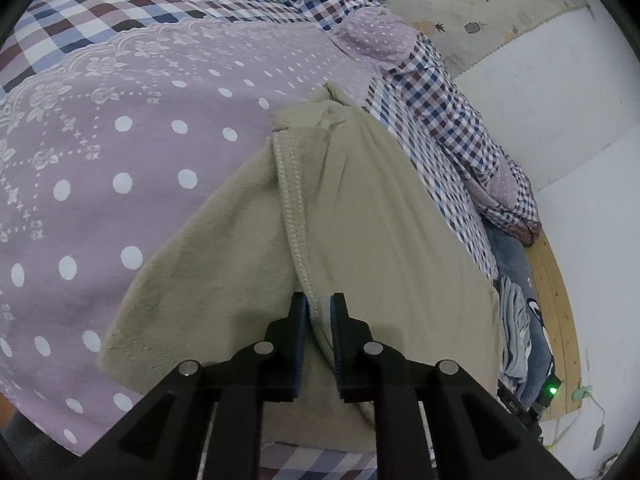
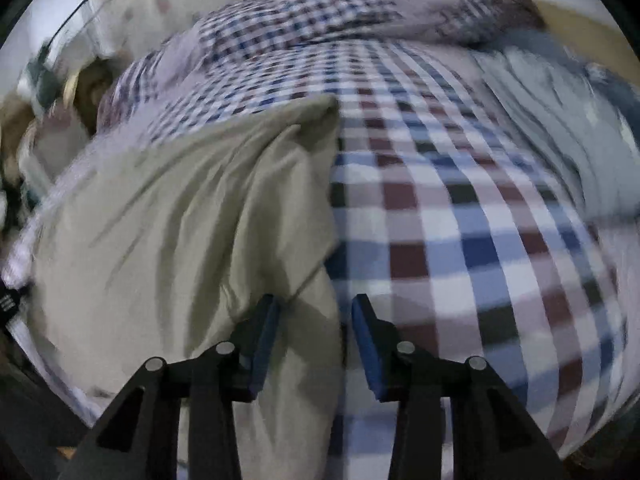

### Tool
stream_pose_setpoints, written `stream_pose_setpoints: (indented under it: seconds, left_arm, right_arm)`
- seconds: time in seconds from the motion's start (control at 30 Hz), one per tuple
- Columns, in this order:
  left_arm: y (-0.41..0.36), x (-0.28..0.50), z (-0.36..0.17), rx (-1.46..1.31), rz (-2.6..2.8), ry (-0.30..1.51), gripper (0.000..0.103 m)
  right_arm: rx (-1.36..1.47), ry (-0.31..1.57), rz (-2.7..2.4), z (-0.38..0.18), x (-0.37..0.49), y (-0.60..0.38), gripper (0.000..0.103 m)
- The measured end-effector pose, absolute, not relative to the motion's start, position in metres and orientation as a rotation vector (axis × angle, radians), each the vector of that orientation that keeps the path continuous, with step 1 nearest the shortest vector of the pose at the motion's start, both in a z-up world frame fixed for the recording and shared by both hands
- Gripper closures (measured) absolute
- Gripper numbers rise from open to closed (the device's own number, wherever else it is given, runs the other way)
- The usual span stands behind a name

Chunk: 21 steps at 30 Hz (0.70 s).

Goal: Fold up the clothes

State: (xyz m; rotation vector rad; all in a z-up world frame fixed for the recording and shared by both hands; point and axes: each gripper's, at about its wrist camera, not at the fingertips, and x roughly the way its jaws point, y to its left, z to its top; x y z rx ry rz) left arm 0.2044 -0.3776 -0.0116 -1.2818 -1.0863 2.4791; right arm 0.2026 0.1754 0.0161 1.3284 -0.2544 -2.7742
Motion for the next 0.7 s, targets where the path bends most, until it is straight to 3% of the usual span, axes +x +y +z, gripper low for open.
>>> stream_pose_setpoints:
  seconds: [0.13, 0.23, 0.33, 0.43, 0.53, 0.63, 0.7]
  left_arm:
    - [-0.378, 0.205, -0.012, -1.279, 2.475, -1.085, 0.091]
    - [-0.379, 0.204, -0.013, -1.281, 2.469, -1.088, 0.091]
    - [-0.38, 0.204, -0.014, -1.285, 2.467, -1.091, 0.091]
    - [-0.38, 0.205, -0.014, -1.286, 2.466, -1.095, 0.091]
    - [-0.379, 0.205, -0.013, -1.286, 2.467, -1.1, 0.091]
    - [-0.377, 0.205, -0.013, -1.288, 2.472, -1.113, 0.091]
    - [-0.377, 0.204, -0.013, -1.286, 2.473, -1.112, 0.088]
  right_arm:
    - [1.299, -0.078, -2.788, 0.012, 0.188, 0.163, 0.063]
    - [1.282, -0.234, -2.814, 0.013, 0.181, 0.182, 0.064]
    - [1.267, -0.311, -2.79, 0.019, 0.181, 0.185, 0.1]
    - [1.283, -0.314, -2.767, 0.026, 0.188, 0.189, 0.1]
    - [1.314, -0.44, -2.771, 0.031, 0.201, 0.211, 0.1]
    - [1.272, -0.746, -2.79, 0.031, 0.207, 0.248, 0.097]
    - [1.253, -0.856, -2.735, 0.029, 0.197, 0.258, 0.097]
